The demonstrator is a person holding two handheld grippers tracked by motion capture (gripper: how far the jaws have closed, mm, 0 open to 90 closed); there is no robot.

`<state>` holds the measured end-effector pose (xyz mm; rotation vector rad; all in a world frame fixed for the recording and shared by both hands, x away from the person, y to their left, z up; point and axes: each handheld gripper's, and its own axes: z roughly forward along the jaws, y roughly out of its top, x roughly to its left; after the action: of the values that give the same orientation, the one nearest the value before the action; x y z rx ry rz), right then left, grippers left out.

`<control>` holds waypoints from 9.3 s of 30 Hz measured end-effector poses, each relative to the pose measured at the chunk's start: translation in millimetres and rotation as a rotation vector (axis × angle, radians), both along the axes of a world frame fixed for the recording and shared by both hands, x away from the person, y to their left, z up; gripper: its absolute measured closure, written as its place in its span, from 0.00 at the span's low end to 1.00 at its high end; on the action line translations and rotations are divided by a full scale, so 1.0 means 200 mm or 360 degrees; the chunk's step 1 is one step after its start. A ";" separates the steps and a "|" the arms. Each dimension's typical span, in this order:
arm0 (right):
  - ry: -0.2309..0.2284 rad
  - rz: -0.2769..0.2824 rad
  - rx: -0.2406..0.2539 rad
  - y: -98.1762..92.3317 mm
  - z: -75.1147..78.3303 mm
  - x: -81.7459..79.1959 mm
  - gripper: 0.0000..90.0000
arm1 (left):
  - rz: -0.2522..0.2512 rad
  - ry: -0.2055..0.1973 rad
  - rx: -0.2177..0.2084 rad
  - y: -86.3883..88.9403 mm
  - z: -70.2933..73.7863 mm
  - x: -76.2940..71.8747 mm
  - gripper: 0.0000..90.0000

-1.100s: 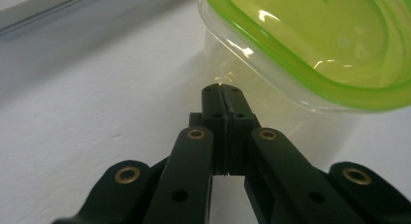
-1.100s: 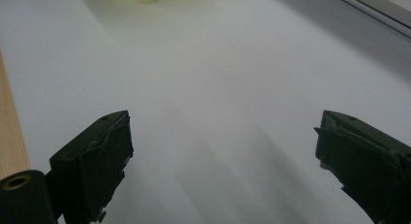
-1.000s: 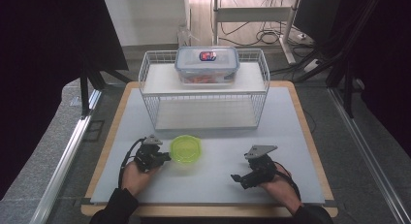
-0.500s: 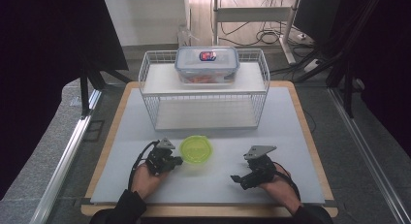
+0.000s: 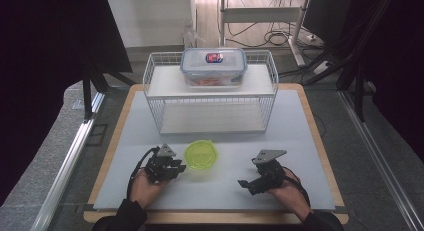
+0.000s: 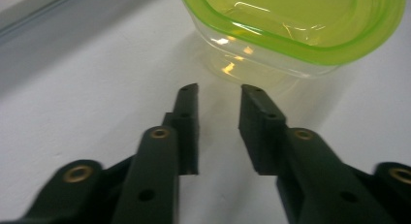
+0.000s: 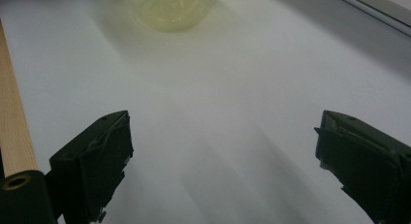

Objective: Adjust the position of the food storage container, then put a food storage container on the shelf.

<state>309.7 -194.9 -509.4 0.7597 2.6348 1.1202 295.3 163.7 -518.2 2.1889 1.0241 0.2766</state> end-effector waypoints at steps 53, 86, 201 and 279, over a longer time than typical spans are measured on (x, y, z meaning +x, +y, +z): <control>0.0215 -0.0141 0.0257 0.09 0.09 0.20 0.07 | 0.0006 -0.0177 -0.0042 0.11 -0.01 -0.25 0.01; 0.0733 -0.0120 0.0439 0.42 0.05 0.51 0.83 | -0.0037 -0.0166 0.0002 0.10 -0.03 -0.25 0.03; 0.0459 -0.0456 0.1238 0.07 1.32 0.88 0.94 | -0.0044 -0.0192 -0.0053 0.10 -0.02 -0.26 0.02; 0.0061 -0.0423 0.0787 0.17 1.18 0.81 0.49 | -0.0078 -0.0140 -0.0022 0.09 -0.04 -0.25 0.02</control>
<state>470.8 -160.4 -274.4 1.1845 2.2066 1.7033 245.9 181.4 -525.8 2.1663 0.9202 0.3387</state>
